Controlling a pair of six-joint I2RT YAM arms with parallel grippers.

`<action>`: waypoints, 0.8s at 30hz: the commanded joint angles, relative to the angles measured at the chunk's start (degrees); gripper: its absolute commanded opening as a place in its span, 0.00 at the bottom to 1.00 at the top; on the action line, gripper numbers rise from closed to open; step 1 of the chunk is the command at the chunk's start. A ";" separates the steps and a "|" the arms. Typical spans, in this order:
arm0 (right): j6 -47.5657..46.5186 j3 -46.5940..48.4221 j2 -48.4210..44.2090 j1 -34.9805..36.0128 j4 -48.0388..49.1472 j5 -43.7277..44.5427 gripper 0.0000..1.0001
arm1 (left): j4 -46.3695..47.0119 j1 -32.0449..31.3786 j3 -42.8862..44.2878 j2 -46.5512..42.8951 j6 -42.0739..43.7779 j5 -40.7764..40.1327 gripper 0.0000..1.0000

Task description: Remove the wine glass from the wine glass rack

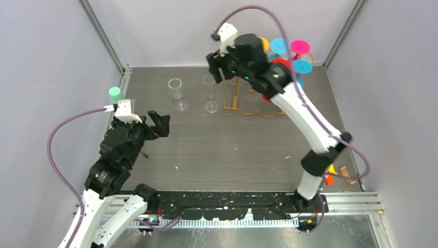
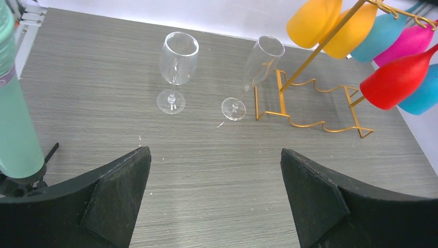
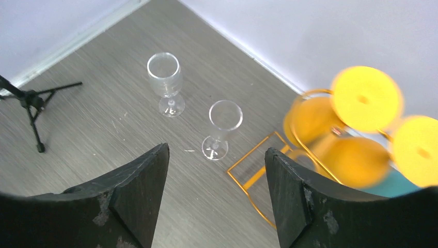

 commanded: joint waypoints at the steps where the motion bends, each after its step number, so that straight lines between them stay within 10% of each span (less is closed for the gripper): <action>1: 3.61 -7.60 -12.82 0.15 1.58 4.82 0.73 | 2.62 -0.11 0.83 1.01 2.91 2.90 1.00; 14: 6.53 -19.03 -27.30 -3.73 -1.78 42.74 0.78 | 7.68 -0.06 -0.58 6.13 1.91 13.31 1.00; 24: 35.99 -30.35 -34.49 -29.55 4.41 12.10 0.70 | 9.44 -0.11 -0.01 10.63 -0.27 23.16 1.00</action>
